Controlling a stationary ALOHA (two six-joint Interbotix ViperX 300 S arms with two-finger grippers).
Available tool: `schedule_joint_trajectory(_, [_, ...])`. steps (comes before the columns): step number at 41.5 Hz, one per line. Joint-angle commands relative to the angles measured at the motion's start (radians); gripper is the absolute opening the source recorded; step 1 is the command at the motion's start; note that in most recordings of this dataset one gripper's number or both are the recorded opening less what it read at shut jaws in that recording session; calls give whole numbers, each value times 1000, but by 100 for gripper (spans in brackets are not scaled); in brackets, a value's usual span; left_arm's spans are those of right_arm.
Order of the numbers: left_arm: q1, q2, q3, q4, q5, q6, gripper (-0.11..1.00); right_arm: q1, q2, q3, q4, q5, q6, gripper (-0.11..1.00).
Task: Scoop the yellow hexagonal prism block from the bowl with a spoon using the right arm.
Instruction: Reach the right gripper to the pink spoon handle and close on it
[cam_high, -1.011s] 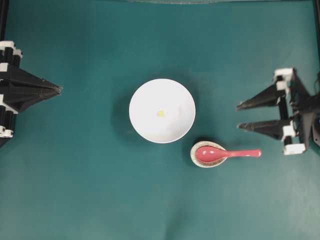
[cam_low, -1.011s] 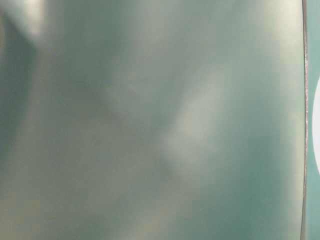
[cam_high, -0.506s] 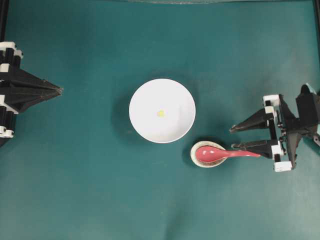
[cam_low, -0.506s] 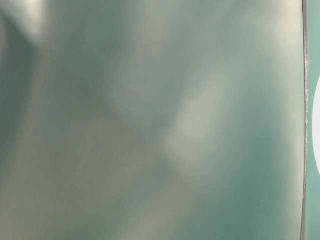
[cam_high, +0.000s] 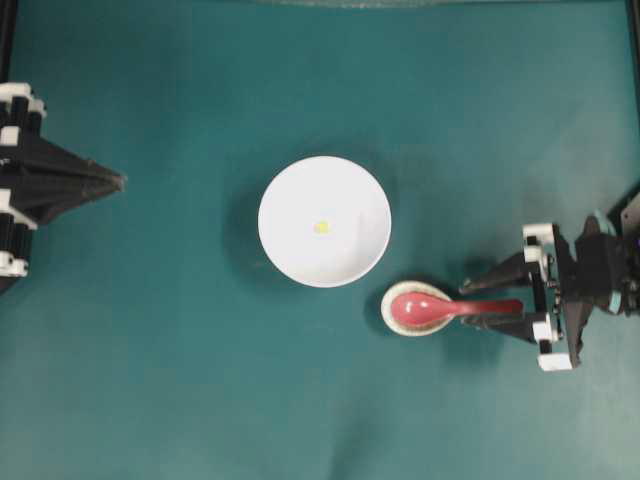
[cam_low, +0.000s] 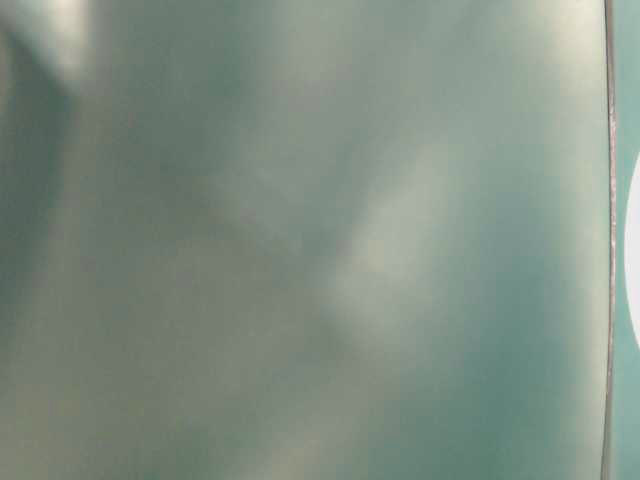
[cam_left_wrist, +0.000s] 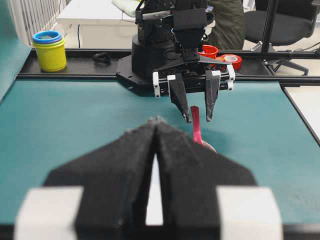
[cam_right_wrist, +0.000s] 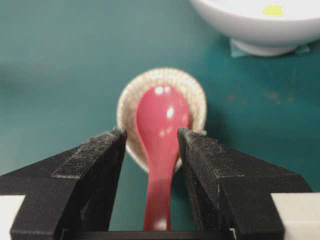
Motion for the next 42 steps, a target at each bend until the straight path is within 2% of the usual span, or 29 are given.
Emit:
schedule_joint_trajectory(1, [2, 9, -14, 2, -5, 0, 0, 15, 6, -9, 12, -14, -2, 53])
schedule_joint_trajectory(17, [0, 11, -14, 3, -5, 0, 0, 28, 77, -14, 26, -9, 34, 52])
schedule_joint_trajectory(38, [0, 11, -14, 3, -5, 2, 0, 29, 123, -29, 31, -14, 34, 52])
schedule_joint_trajectory(42, [2, 11, -12, 2, -5, 3, 0, 28, 123, -29, 29, -15, 34, 49])
